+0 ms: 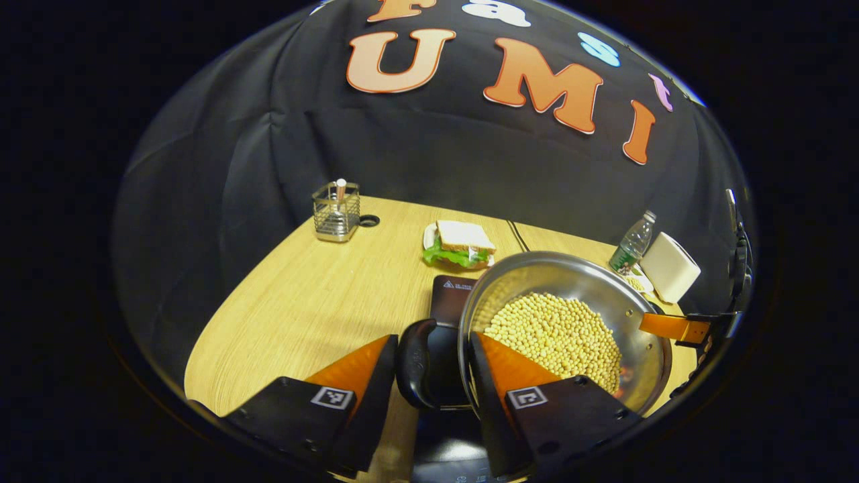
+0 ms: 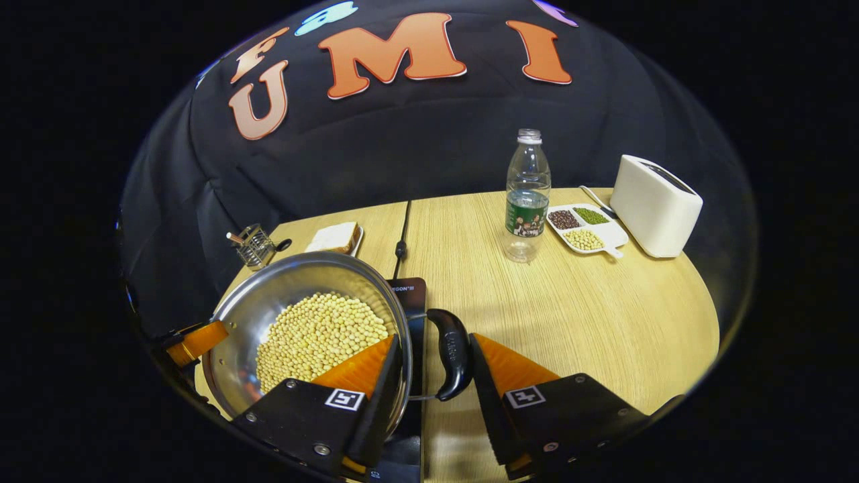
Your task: First push the handle of the pot to place it horizontally, then grasp the pot with both hands and set it on the induction cooktop.
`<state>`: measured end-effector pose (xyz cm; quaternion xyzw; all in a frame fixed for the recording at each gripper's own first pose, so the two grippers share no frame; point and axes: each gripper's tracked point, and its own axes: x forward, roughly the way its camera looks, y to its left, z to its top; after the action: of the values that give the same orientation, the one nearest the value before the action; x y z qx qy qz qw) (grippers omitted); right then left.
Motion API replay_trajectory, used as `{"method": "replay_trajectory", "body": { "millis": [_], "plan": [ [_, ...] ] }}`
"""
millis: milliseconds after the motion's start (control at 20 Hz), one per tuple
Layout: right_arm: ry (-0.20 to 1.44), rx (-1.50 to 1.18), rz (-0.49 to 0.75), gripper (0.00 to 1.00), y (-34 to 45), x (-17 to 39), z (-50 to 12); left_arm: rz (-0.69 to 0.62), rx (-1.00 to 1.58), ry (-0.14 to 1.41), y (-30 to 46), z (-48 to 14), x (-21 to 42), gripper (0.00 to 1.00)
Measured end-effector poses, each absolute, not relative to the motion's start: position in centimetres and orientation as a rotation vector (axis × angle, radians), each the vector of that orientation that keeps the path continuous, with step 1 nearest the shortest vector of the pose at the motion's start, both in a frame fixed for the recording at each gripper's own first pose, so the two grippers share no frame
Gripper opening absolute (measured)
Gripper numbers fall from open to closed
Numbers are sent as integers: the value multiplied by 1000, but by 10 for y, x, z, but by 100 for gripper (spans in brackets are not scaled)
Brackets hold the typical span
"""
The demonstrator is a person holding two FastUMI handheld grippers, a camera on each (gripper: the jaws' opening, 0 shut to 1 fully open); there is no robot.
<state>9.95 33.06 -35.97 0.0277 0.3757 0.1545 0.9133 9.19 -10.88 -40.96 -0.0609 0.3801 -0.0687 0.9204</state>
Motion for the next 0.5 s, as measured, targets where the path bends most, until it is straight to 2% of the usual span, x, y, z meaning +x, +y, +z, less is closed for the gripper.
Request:
{"method": "replay_trajectory", "body": {
  "millis": [50, 150, 300, 350, 500],
  "plan": [
    [749, 73, 324, 63, 331, 102, -351, -123, -109, 766, -106, -402, 94, 85],
    [714, 99, 334, 70, 327, 104, -332, -110, -75, 720, -105, -385, 98, 94],
    [642, 99, 319, 88, 305, 111, -300, -111, -39, 649, -112, -352, 102, 93],
    [610, 93, 314, 91, 296, 113, -288, -119, -37, 618, -116, -334, 105, 100],
    [513, 73, 294, 94, 260, 115, -243, -130, -32, 515, -125, -279, 110, 98]
  ]
}}
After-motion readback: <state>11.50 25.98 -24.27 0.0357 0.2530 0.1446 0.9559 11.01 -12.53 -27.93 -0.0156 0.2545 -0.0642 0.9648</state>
